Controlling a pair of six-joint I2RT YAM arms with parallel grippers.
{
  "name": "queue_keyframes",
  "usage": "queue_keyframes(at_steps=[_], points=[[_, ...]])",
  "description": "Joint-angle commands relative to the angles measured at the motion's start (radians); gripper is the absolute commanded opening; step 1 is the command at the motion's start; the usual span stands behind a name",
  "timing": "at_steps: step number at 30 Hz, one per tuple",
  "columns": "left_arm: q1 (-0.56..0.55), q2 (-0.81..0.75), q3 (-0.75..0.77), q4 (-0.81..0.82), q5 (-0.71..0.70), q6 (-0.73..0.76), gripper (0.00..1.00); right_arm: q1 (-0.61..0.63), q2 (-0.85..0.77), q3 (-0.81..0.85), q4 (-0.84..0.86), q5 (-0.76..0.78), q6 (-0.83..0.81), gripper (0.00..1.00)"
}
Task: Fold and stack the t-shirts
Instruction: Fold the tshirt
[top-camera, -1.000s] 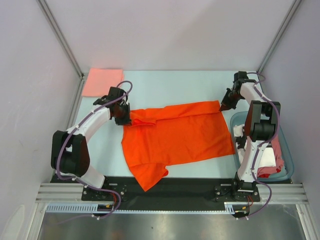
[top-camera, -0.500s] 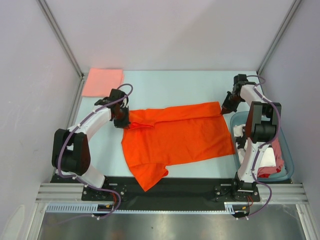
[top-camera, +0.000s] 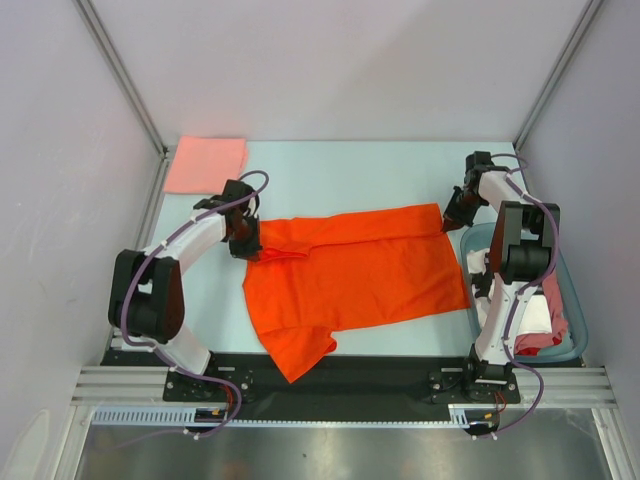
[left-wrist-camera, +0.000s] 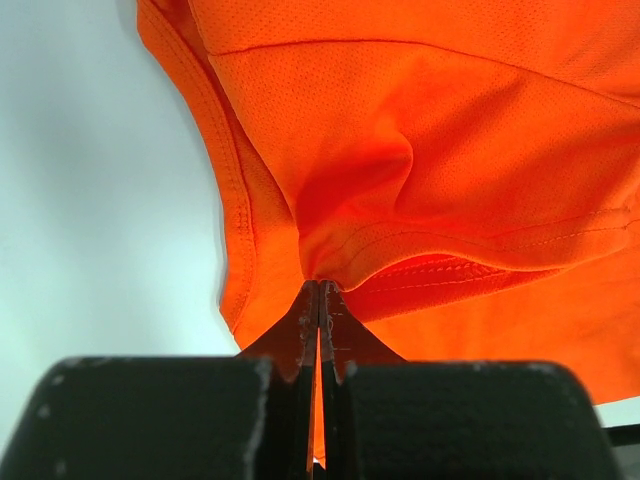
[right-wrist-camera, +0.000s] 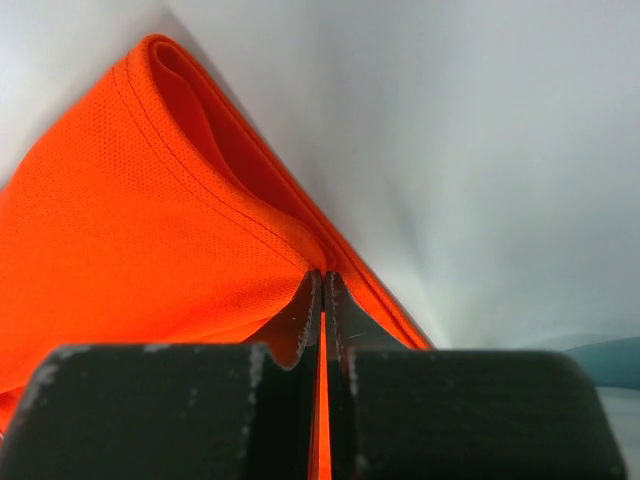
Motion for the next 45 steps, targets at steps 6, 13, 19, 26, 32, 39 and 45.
queue_keyframes(at_steps=[6,13,19,26,32,39,45], points=[[-0.008,0.021,-0.011,0.018,-0.003,-0.002,0.00,-0.006,0.010,0.011,0.019,0.034,-0.011,0.00],[-0.008,0.022,-0.017,0.029,-0.006,-0.002,0.00,-0.006,0.013,0.014,0.019,0.034,-0.010,0.00],[-0.008,0.019,-0.015,0.023,0.058,0.012,0.11,-0.004,0.018,0.017,0.005,0.034,-0.007,0.00],[0.001,-0.208,0.008,0.003,0.032,-0.017,0.79,-0.006,-0.017,0.050,-0.038,0.045,-0.008,0.17],[0.099,-0.133,0.129,0.063,0.025,-0.025,0.75,-0.003,-0.010,0.124,-0.041,0.051,-0.013,0.32],[0.186,0.160,0.319,0.101,0.092,-0.016,0.74,0.005,-0.001,0.162,0.020,0.030,-0.073,0.40],[0.234,0.287,0.383,0.097,0.110,0.026,0.78,-0.006,0.016,0.173,0.071,-0.047,-0.093,0.46]])
